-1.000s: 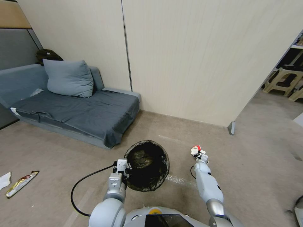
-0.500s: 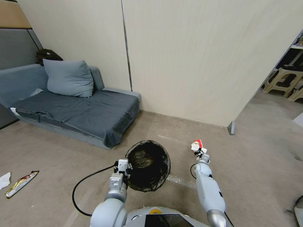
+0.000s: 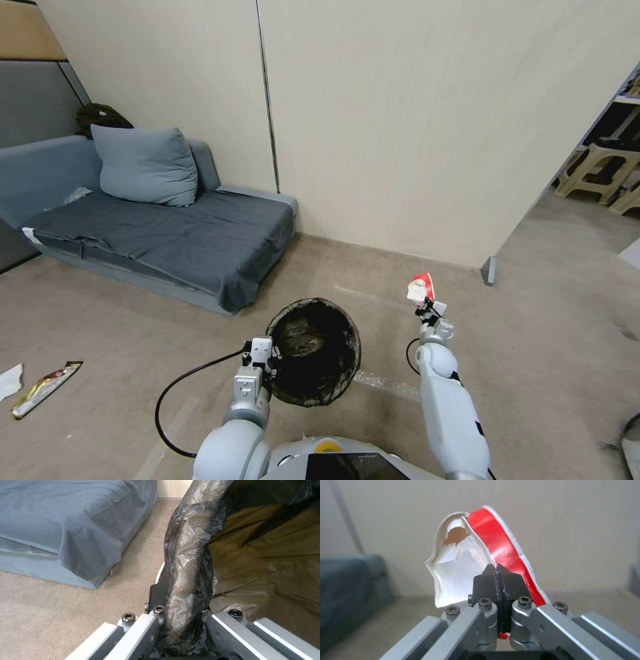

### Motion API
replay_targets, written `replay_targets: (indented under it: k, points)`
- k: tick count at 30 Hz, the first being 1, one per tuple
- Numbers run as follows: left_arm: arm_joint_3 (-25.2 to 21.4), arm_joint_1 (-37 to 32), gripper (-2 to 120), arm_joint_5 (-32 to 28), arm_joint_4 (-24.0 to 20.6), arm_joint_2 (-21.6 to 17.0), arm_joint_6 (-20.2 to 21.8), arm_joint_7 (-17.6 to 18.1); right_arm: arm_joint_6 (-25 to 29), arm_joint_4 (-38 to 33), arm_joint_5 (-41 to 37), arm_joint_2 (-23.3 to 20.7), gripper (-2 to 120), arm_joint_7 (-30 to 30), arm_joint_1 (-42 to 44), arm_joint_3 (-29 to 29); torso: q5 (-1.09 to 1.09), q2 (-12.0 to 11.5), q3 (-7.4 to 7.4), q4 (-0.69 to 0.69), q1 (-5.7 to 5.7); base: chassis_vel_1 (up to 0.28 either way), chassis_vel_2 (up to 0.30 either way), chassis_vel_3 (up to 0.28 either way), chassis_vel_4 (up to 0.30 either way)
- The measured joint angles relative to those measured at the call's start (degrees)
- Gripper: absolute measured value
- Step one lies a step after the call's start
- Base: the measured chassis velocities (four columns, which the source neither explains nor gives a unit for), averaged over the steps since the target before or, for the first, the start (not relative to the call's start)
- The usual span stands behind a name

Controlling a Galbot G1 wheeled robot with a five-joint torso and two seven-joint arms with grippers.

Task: Pick up the trash bin, then pick up the garbage from the floor and place it into the trash bin.

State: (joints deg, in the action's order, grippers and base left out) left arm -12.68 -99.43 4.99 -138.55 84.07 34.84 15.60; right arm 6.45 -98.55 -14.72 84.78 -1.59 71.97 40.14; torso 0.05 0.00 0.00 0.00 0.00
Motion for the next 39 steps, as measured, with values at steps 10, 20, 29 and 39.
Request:
replay_targets:
  k: [10,20,29,39]
  points:
    - [1.3,0.4,0,-0.03,0.77,-0.18,-0.05,-0.05,6.51,-20.15,-2.58,-0.7,0,-15.4,10.05,-3.14,-0.05,0.0,0.0,0.01,0.0,0.0,0.0,0.0,0.0]
    - [2.03,0.66,0,-0.02,0.96,-0.28,-0.13,-0.14,9.74,-23.86,-3.69,-2.75,0,-29.48,13.25,-5.53,-0.05,0.0,0.0,0.0,0.0,0.0,0.0,0.0,0.0]
    - [2.51,0.82,0,-0.04,1.13,-0.28,-0.24,-0.12,11.89,-23.65,1.5,-3.67,0,-31.22,16.75,-10.95,-0.05,0.0,0.0,0.0,0.0,0.0,0.0,0.0,0.0]
    - [2.59,1.0,0,0.05,1.26,-0.22,-0.29,-0.08,14.64,-20.73,5.82,-4.6,0,-32.16,20.1,-14.91,-0.05,0.0,0.0,0.0,0.0,0.0,0.0,0.0,0.0]
